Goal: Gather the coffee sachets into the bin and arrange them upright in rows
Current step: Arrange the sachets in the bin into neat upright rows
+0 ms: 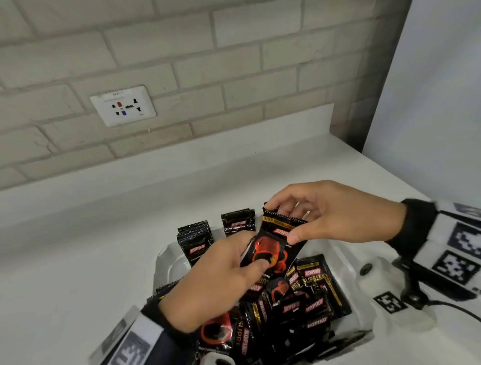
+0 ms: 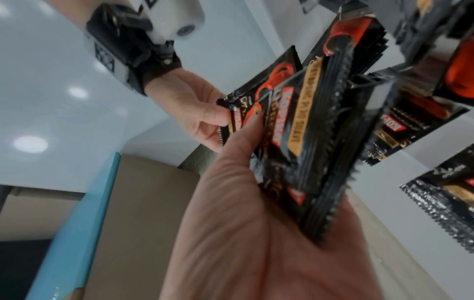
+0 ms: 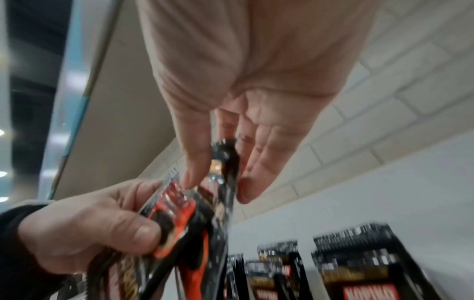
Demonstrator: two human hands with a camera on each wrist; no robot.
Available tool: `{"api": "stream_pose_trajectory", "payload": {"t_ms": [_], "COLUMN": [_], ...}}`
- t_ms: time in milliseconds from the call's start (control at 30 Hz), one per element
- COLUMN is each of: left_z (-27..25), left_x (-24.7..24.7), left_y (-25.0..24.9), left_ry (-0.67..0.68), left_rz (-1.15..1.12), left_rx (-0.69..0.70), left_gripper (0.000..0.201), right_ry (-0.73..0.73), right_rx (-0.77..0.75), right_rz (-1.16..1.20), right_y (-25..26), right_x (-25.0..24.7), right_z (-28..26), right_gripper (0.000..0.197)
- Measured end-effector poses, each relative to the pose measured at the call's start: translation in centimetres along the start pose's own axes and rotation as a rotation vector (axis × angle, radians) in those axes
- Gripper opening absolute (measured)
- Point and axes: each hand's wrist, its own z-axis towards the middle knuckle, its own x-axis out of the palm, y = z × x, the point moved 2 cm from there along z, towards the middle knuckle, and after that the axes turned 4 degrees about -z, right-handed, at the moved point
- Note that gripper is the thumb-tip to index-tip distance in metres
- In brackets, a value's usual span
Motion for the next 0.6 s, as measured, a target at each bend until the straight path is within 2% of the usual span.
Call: {"api": "stream_pose_trajectory", "payload": {"t_ms": [167, 267, 367, 467, 600], "left_z": [0.0, -0.3, -0.7, -0.7, 0.5], "left_x": [0.9, 0.1, -1.2, -1.8, -1.9], "left_y": [-0.7, -1.1, -1.2, -1.1, -0.4], "left_ry": [-0.003, -0.099, -0.151, -0.030, 0.170], "left_rz": [0.061, 0.049, 0.050, 0.092, 0.185], "left_rx": [0.030, 0.012, -0.019, -0.115, -0.232], "left_gripper": [0.019, 0.019, 0.013, 0.006, 0.006], "right_ry": [-0.042, -0.109, -0.057, 0.038, 0.105], "right_rx": [-0.044, -0.011, 0.055, 0.083, 0.054], "right_rz": [-0.311, -0.432, -0.527, -0.689, -0.827], "right_y": [1.4, 0.3, -1.6, -3.2, -3.9], "right_x": [-1.5, -2.5, -2.6, -1.6, -0.4], "right_z": [-0.1, 0.5, 1.4, 2.7, 4.1], "right_gripper": [0.026, 0.022, 0.016, 0.020, 0.016]}}
